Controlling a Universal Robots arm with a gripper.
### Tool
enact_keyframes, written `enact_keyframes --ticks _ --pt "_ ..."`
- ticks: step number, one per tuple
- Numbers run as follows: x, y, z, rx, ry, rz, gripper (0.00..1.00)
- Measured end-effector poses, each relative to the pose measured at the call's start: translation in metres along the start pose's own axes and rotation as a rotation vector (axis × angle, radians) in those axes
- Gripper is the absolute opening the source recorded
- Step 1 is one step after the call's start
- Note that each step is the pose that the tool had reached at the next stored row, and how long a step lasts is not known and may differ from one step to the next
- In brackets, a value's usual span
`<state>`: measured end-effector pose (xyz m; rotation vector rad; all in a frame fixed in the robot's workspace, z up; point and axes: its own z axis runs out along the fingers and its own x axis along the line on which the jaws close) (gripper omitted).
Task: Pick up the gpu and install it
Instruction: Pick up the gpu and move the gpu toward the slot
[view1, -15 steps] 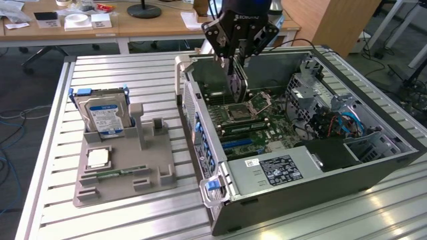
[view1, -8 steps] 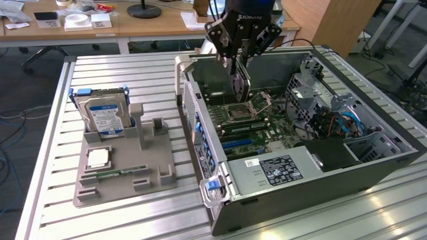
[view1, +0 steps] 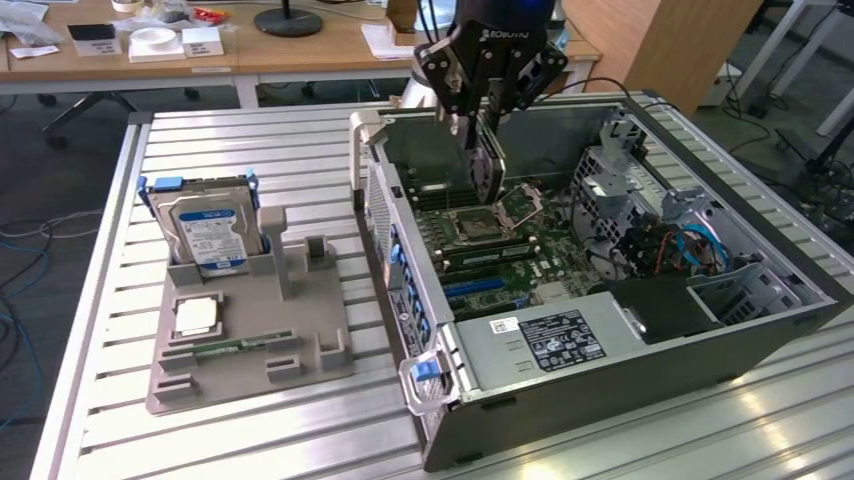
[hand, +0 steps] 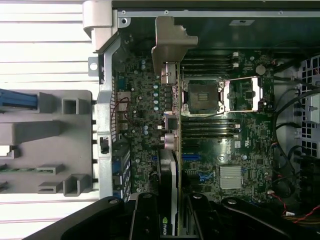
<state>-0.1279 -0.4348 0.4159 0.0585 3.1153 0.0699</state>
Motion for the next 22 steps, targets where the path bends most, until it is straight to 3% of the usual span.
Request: enact_keyframes --ticks 22 --pt "-0.0069 0.0004 0.0002 0.0 0.0 0.0 0.27"
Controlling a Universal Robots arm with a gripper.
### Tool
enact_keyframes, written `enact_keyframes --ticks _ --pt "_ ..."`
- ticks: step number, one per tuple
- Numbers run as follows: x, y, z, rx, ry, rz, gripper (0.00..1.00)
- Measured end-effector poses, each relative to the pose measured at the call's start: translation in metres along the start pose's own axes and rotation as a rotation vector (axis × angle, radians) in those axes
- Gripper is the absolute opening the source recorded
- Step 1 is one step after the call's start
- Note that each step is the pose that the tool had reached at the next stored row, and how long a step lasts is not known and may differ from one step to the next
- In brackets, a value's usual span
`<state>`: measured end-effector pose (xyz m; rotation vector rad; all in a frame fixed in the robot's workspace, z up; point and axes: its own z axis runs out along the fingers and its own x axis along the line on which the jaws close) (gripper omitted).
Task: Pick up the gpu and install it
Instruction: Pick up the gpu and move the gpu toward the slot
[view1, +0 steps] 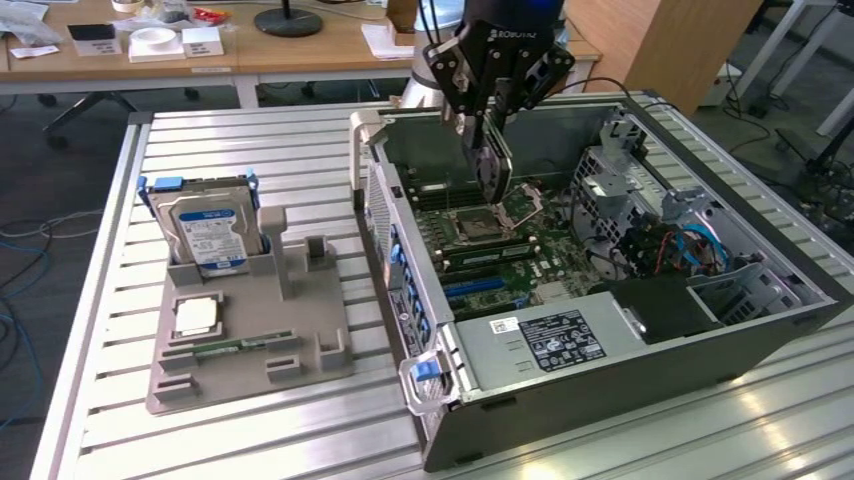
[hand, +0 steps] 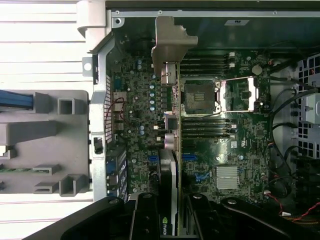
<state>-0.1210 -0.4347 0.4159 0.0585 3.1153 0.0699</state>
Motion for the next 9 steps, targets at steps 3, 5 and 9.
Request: enact_keyframes --ticks 3,5,9 --pt "-0.0006 0.0001 0.0 0.0 0.0 0.0 0.27" --pt "-0.001 0.0001 0.0 0.0 0.0 0.0 0.27" --pt "-0.003 0.0003 0.0001 0.0 0.0 0.0 0.27"
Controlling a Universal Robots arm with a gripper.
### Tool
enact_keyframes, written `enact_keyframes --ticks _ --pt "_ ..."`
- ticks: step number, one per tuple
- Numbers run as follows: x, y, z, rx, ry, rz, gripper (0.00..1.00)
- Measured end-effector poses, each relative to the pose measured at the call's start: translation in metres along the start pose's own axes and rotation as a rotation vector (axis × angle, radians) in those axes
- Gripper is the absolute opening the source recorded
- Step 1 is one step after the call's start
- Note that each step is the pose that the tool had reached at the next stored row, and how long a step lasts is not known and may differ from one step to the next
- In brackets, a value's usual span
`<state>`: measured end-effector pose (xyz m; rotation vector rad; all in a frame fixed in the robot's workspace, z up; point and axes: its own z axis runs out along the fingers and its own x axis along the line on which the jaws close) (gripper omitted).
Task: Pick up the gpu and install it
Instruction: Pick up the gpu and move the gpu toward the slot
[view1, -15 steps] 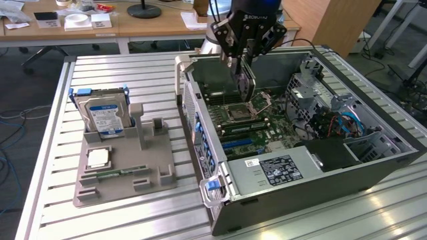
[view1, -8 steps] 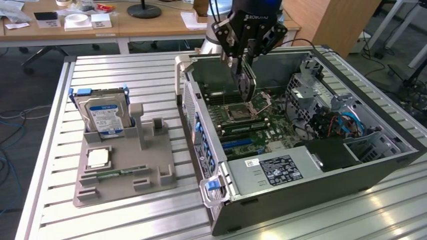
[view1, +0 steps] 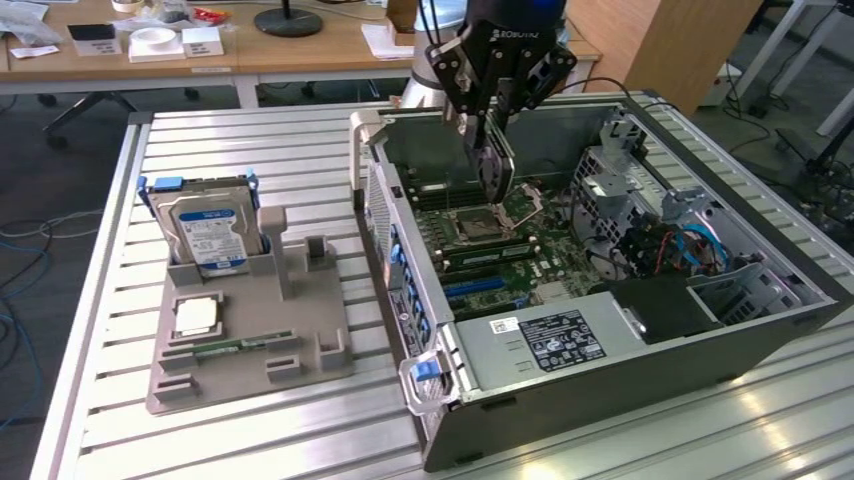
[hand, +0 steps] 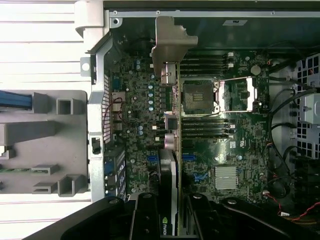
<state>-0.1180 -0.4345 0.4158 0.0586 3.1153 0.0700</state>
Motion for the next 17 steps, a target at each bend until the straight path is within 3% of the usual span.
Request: enact_keyframes --ticks 17 --pt "-0.023 0.0008 0.0007 0.0 0.0 0.0 0.27"
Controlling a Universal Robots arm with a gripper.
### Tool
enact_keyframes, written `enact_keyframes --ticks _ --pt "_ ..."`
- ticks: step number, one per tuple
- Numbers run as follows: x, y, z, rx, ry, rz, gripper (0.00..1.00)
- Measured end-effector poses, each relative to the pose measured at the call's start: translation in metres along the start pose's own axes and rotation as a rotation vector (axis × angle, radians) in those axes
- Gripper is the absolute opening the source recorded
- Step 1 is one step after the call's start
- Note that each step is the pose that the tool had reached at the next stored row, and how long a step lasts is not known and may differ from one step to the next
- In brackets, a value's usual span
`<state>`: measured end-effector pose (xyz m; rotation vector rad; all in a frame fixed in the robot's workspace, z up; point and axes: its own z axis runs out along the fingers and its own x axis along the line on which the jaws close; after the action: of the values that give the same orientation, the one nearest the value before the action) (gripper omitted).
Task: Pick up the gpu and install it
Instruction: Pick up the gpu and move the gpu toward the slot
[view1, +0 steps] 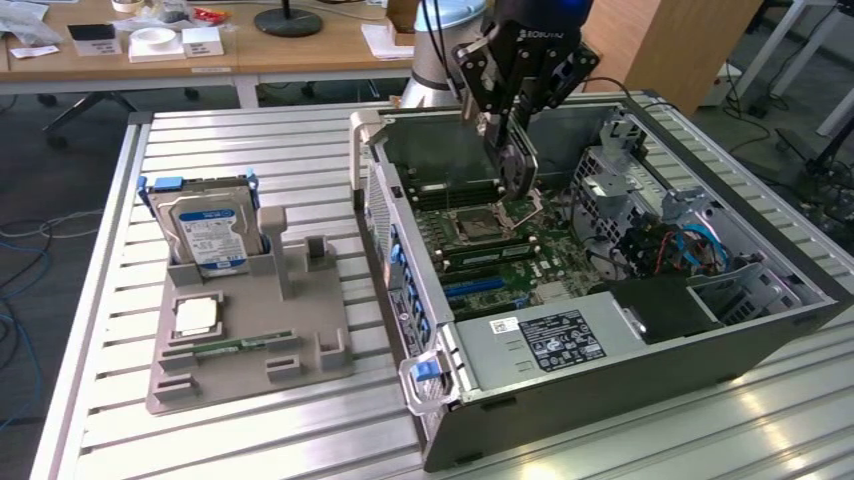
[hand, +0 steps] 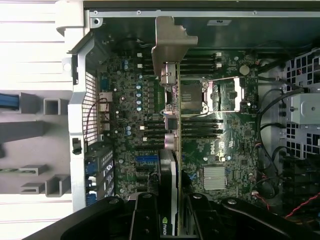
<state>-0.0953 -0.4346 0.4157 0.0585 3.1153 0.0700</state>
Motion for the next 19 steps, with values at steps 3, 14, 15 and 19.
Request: enact_keyframes --ticks 3,14,15,19 --pt "-0.002 0.0001 0.0001 0.0 0.0 0.0 0.27" --pt "-0.005 0.0002 0.0002 0.0 0.0 0.0 0.27" --pt "-0.006 0.0003 0.0002 0.0001 0.0001 0.0 0.27" --pt "-0.013 0.0005 0.0005 0.0 0.0 0.0 0.27"
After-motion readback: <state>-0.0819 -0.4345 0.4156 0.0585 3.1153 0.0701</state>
